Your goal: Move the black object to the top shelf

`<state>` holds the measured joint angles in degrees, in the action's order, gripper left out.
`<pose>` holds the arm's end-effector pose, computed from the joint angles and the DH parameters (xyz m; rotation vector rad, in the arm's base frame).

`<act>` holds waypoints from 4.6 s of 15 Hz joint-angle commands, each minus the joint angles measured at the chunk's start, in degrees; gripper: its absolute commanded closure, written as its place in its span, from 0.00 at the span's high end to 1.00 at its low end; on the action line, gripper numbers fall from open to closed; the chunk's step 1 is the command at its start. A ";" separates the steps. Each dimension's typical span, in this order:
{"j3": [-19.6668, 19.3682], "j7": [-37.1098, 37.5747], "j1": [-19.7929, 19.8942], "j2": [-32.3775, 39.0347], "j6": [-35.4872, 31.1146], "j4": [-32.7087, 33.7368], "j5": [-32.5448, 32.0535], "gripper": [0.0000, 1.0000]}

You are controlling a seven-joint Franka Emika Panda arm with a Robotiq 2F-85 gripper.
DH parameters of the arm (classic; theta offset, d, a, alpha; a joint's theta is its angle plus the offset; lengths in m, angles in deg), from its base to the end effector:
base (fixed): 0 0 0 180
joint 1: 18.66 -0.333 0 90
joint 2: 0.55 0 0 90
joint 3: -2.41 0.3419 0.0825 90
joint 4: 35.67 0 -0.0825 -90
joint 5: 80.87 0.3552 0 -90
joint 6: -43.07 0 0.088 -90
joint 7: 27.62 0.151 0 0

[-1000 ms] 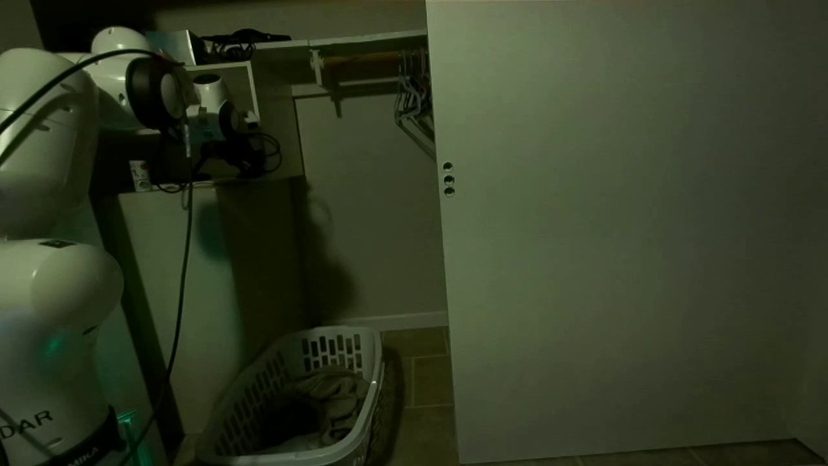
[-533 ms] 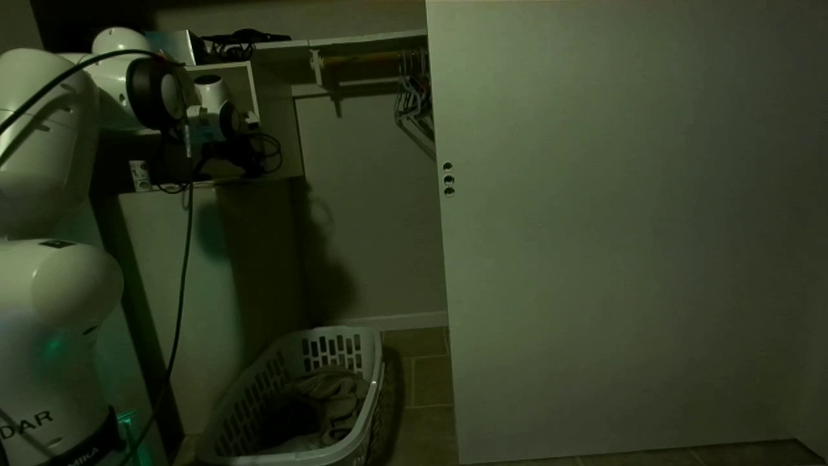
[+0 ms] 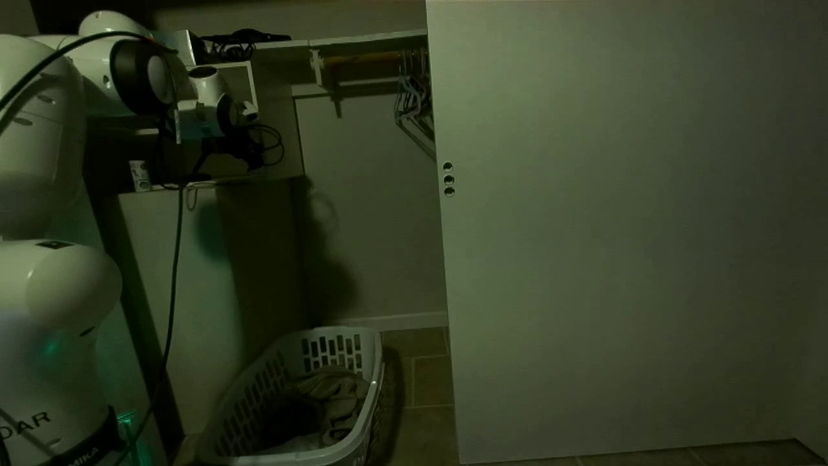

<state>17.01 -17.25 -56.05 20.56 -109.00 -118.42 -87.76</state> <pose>0.4784 0.5560 0.5892 -2.3605 -0.9283 -1.0003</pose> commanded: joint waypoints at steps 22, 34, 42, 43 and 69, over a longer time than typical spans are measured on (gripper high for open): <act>-0.40 -30.02 1.52 -43.32 -11.64 -42.05 23.24 0.00; -0.33 -28.21 0.51 -32.82 -11.14 -24.13 20.29 0.00; 2.49 -23.48 3.00 -17.94 -7.70 -7.32 16.11 0.00; 3.00 -22.05 3.39 -16.33 -7.10 -5.30 14.81 0.00; -0.30 -0.84 -3.32 1.11 3.43 17.23 -3.22 0.00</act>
<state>18.21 -20.61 -57.99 20.27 -107.19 -104.17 -88.69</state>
